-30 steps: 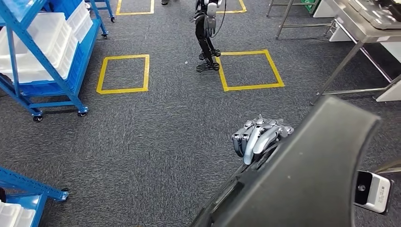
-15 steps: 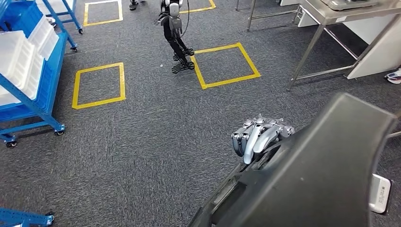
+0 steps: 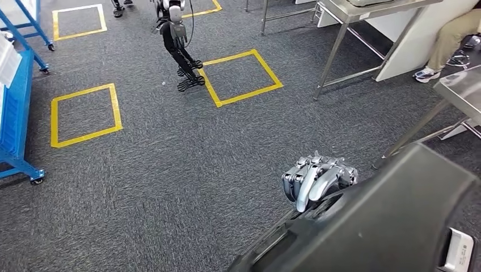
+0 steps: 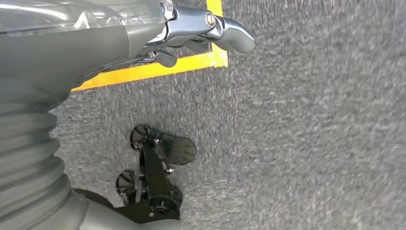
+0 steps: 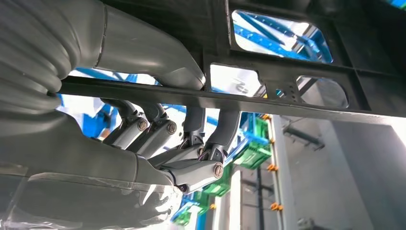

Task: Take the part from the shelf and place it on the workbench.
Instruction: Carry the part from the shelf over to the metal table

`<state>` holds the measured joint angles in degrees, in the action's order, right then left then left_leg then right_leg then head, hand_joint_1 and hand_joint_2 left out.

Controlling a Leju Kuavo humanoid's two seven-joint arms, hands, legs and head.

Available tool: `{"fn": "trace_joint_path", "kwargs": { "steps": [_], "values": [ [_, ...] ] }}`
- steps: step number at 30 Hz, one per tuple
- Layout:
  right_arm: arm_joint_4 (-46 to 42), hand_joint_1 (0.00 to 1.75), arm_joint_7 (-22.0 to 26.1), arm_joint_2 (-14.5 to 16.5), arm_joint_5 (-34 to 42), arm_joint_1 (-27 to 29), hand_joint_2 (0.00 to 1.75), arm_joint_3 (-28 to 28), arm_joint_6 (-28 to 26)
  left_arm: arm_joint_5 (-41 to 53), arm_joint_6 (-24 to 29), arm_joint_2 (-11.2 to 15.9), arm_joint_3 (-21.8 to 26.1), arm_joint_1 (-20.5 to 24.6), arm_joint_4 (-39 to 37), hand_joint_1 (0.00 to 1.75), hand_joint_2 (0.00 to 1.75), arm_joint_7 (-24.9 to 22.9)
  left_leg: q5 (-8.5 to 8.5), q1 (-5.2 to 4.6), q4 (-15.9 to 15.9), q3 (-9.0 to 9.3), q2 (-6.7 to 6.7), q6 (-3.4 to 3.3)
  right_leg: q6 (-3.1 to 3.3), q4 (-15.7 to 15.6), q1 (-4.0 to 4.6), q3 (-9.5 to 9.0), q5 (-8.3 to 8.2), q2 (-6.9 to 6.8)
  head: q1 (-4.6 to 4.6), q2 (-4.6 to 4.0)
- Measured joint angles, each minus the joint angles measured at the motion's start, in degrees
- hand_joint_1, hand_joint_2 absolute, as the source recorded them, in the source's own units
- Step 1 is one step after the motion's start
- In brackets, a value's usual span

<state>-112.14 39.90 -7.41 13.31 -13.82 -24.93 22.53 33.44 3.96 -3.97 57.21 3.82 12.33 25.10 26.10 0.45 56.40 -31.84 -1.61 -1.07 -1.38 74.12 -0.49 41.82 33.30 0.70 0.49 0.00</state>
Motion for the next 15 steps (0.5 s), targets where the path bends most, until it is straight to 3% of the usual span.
{"fn": "trace_joint_path", "kwargs": {
  "steps": [1, 2, 3, 5, 7, 9, 11, 13, 15],
  "values": [
    [-0.03, 1.75, 0.01, 0.00, -0.11, 0.39, 1.75, 0.11, 0.39, -0.01, 0.02, 0.00, 0.01, 0.01, 0.00, 0.00, 1.75, -0.04, 0.05, -0.01, 0.04, -0.01, -0.65, 0.04, -0.13, -0.48, -0.15, -0.29, -0.77, -0.20, 0.00, -0.01],
    [-0.08, 1.75, 0.01, 0.00, -0.22, 0.63, 1.75, 0.27, 0.75, -0.02, 0.02, 0.00, 0.00, 0.05, 0.00, 0.00, 1.75, -0.07, 0.11, -0.01, 0.10, 0.00, -1.26, 0.11, -0.18, -3.24, -0.25, -1.76, -2.37, -0.56, 0.01, -0.01],
    [-0.16, 1.75, 0.01, 0.00, -0.31, 0.73, 1.75, 0.46, 1.01, -0.03, 0.02, -0.01, 0.00, 0.10, 0.00, 0.00, 1.75, -0.07, 0.20, -0.02, 0.16, 0.07, -1.78, 0.24, -0.08, -7.56, -0.25, -4.14, -4.29, -1.47, 0.01, 0.00],
    [-0.38, 1.75, 0.02, 0.01, -0.42, 0.78, 1.75, 0.73, 1.27, -0.04, 0.02, -0.01, -0.01, 0.17, 0.00, 0.00, 1.75, -0.07, 0.47, -0.26, 0.33, 0.23, -2.68, 0.68, 0.40, -14.91, 0.11, -8.07, -6.61, -3.65, -0.03, -0.01],
    [-0.49, 1.75, 0.03, 0.02, -0.45, 0.81, 1.75, 0.86, 1.41, -0.08, -0.03, -0.01, 0.00, 0.18, 0.00, 0.00, 1.75, -0.05, 0.67, -0.46, 0.40, 0.41, -3.53, 1.25, 0.91, -16.98, 0.47, -8.93, -6.89, -4.11, -0.08, -0.02],
    [-0.57, 1.75, 0.05, 0.03, -0.43, 0.85, 1.75, 1.08, 1.78, -0.16, -0.21, 0.01, 0.01, 0.27, 0.00, 0.00, 1.75, 0.00, 0.94, -0.35, 0.51, 0.61, -3.98, 1.90, 1.43, -17.24, 0.32, -8.87, -7.22, -2.89, -0.09, -0.01],
    [-0.70, 1.75, 0.05, 0.06, -0.35, 0.79, 1.75, 1.40, 2.27, -0.19, -0.55, 0.03, 0.02, 0.33, 0.00, 0.00, 1.75, 0.11, 2.84, -0.10, 3.08, -0.32, -2.03, 2.49, 2.03, -17.68, 0.01, -9.04, -7.63, -1.83, -0.16, -0.02],
    [-0.77, 1.75, 0.05, 0.11, -0.16, 0.74, 1.75, 1.68, 2.78, -0.25, -0.91, 0.04, 0.05, 0.16, 0.00, 0.00, 1.75, 0.19, 6.80, 0.11, 10.53, -3.64, 0.49, 2.84, 2.37, -17.76, -0.08, -9.02, -7.81, -0.77, -0.32, -0.02],
    [-0.72, 1.75, 0.05, 0.13, 0.20, 0.77, 1.75, 2.00, 3.20, -0.35, -1.12, 0.09, 0.19, -0.14, 0.00, 0.00, 1.75, 0.19, 9.21, 0.16, 17.55, -6.97, 1.09, 3.04, 2.43, -17.60, -0.04, -8.90, -7.84, 0.56, -0.43, -0.01]
  ]
}}
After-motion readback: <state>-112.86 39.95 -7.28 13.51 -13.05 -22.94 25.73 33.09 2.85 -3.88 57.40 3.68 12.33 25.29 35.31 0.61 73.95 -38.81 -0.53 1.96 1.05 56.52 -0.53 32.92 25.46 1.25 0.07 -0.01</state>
